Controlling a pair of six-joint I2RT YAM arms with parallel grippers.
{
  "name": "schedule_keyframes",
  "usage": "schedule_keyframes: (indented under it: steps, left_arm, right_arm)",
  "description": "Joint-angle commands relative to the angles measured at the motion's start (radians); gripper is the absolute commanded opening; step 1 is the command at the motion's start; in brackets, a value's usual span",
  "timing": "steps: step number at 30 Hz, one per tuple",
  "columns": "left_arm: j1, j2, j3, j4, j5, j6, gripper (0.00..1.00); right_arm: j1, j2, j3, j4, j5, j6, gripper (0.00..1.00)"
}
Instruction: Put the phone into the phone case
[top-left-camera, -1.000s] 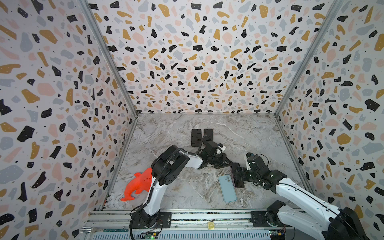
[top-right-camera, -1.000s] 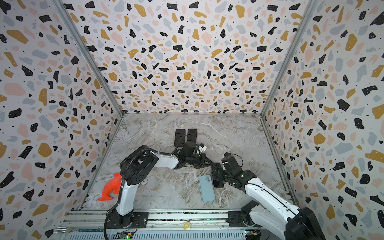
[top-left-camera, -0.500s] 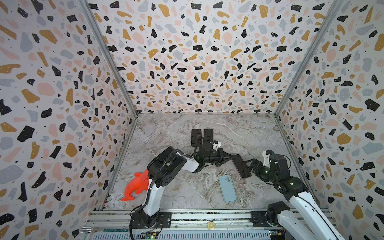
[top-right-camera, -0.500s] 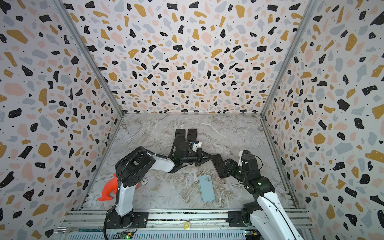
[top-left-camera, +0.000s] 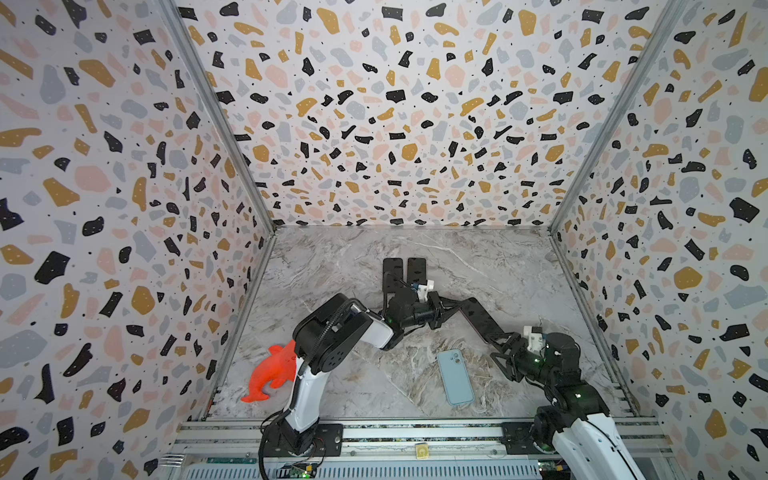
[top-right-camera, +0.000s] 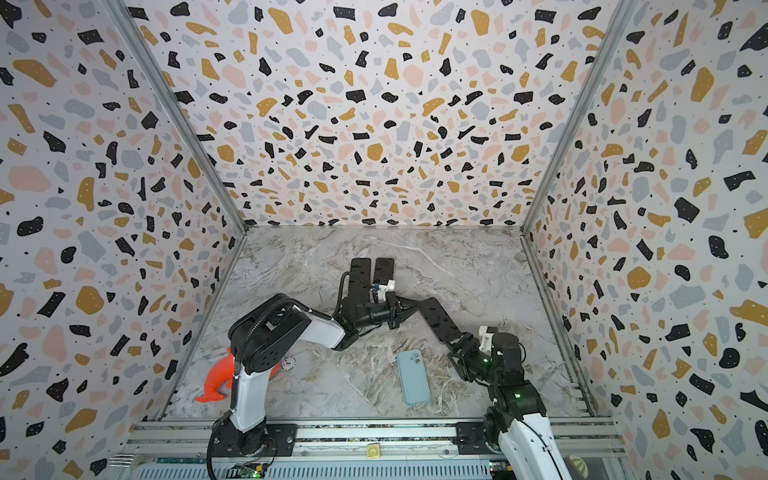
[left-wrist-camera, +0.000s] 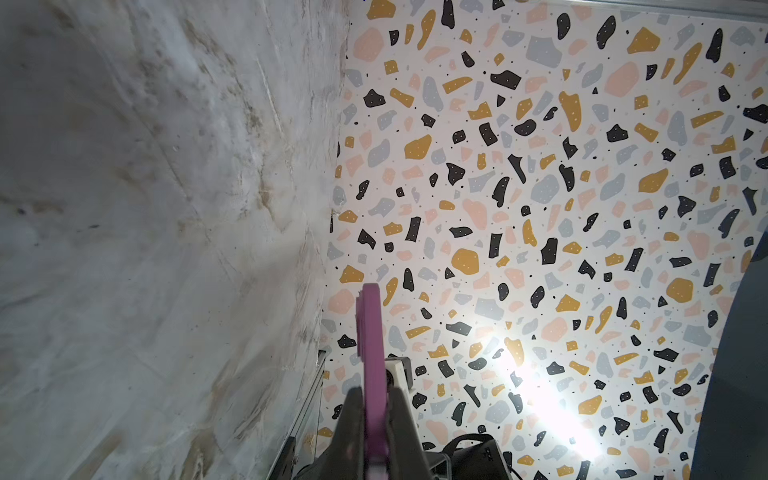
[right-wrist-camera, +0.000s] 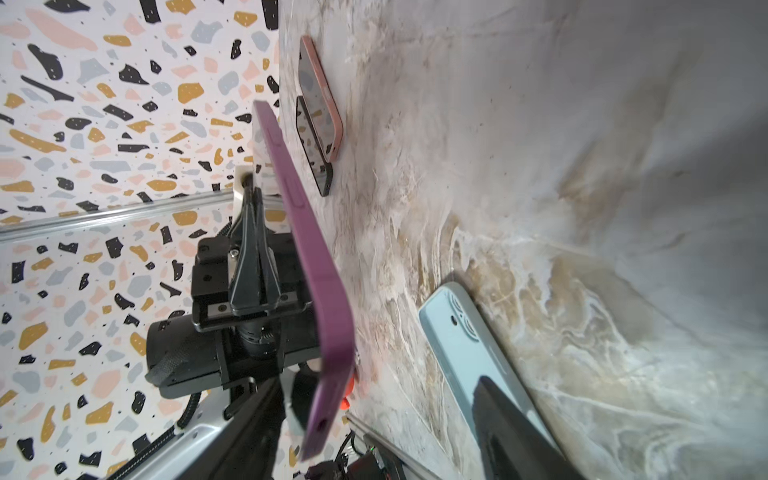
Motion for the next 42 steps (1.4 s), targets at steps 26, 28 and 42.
schedule_keyframes:
  steps: [26,28,42]
  left_arm:
    - [0.012,-0.055,-0.078,0.227,0.004,-0.069,0.0]
    - [0.011,-0.055,-0.079,0.227,0.004,-0.069,0.0]
    - [0.011,-0.058,-0.081,0.208,0.004,-0.06,0.0]
  right_arm:
    - [-0.037,0.002,0.019,0.153,-0.021,0.074,0.33]
    - [-0.039,0.003,0.019,0.151,-0.021,0.072,0.3]
    - [-0.039,0.004,0.042,0.145,-0.02,0.06,0.11]
